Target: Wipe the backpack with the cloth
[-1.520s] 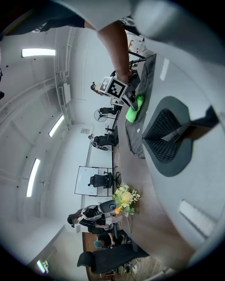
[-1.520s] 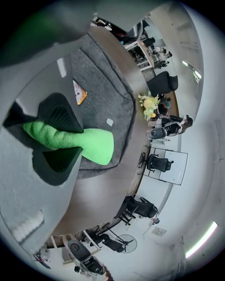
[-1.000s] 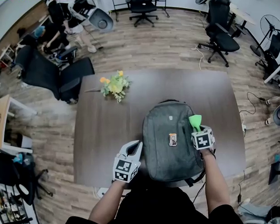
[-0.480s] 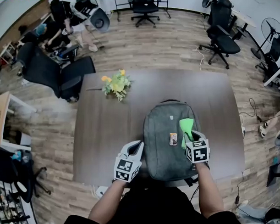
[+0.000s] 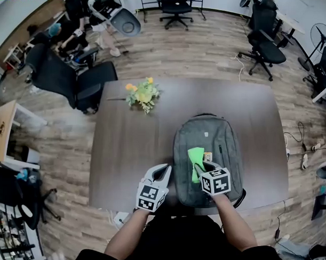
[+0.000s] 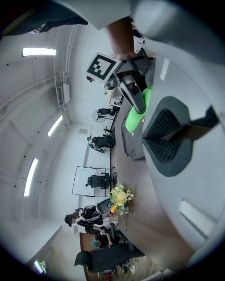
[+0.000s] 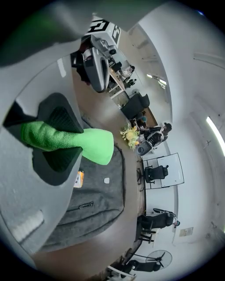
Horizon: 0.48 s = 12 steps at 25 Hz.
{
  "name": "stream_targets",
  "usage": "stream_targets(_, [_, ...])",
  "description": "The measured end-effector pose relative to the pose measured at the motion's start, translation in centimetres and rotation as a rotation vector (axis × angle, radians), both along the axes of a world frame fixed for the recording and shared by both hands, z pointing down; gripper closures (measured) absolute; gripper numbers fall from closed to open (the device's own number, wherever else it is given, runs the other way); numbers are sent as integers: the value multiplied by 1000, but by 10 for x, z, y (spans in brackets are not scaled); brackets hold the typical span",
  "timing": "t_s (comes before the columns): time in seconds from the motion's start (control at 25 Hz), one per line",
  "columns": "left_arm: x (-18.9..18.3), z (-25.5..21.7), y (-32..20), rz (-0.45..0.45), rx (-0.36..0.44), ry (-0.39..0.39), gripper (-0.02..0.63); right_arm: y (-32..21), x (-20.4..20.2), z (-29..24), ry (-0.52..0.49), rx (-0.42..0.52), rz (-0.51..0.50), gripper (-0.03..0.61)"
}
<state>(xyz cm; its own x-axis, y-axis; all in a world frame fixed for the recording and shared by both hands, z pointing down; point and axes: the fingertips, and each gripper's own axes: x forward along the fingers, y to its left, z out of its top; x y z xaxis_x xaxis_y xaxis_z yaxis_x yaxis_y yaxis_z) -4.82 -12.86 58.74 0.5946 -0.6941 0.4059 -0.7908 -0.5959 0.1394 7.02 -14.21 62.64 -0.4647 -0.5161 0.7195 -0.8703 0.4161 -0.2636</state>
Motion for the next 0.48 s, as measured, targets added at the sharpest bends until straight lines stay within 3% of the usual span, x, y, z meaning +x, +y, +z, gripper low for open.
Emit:
stream_targets(0.24, [-9, 6, 9, -12, -17, -7, 594, 13, -41, 10, -36, -40, -65, 483])
stream_targets(0.48, [-11, 8, 13, -4, -24, -8, 594, 16, -49, 19, 1, -48, -65, 483])
